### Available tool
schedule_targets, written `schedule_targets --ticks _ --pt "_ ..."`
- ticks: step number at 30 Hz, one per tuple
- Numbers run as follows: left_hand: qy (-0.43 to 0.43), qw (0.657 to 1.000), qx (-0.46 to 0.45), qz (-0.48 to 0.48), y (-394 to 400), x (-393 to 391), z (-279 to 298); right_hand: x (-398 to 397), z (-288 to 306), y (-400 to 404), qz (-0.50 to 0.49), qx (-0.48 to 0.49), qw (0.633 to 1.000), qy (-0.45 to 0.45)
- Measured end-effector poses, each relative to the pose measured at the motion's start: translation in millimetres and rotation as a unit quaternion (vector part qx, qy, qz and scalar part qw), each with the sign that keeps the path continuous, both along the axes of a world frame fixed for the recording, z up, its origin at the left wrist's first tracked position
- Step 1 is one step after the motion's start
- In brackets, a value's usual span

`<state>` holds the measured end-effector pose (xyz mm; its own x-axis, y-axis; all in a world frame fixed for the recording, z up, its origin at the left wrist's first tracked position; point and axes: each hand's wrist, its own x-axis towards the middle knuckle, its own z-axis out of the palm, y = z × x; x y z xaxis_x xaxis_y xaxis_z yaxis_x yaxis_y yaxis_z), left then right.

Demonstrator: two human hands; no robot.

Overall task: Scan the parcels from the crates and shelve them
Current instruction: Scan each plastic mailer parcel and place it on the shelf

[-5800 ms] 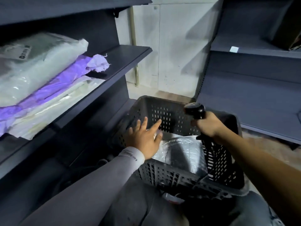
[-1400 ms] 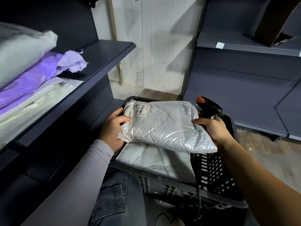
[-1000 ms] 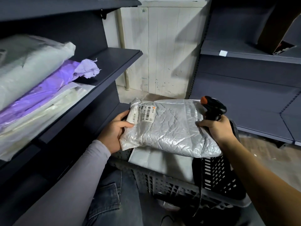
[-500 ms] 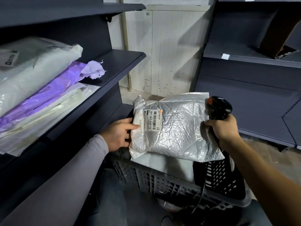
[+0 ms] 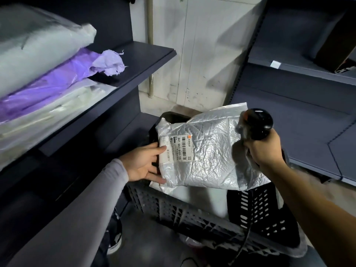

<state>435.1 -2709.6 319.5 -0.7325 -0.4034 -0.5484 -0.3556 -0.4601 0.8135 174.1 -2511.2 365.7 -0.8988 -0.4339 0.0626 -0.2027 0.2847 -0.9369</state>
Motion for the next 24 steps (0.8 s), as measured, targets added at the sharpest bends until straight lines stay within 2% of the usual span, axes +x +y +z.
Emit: schedule_targets --ticks 5,14,18,24 --pt "0.04 0.994 0.035 0.096 -2.8 -10.1 -14.1 1.2 2.2 -10.7 0.002 0.02 0.997 0.07" --pt "0.053 0.982 0.0 0.183 0.3 -27.5 -19.1 16.0 9.4 -2.1 -0.028 0.029 0.992 0.12" --pt "0.062 0.977 -0.007 0.202 1.6 -27.7 -23.1 15.7 9.6 1.6 -0.001 0.03 0.994 0.101" --pt "0.085 0.972 -0.018 0.217 7.4 -35.0 -29.1 34.4 7.1 3.5 0.049 0.001 0.999 0.011"
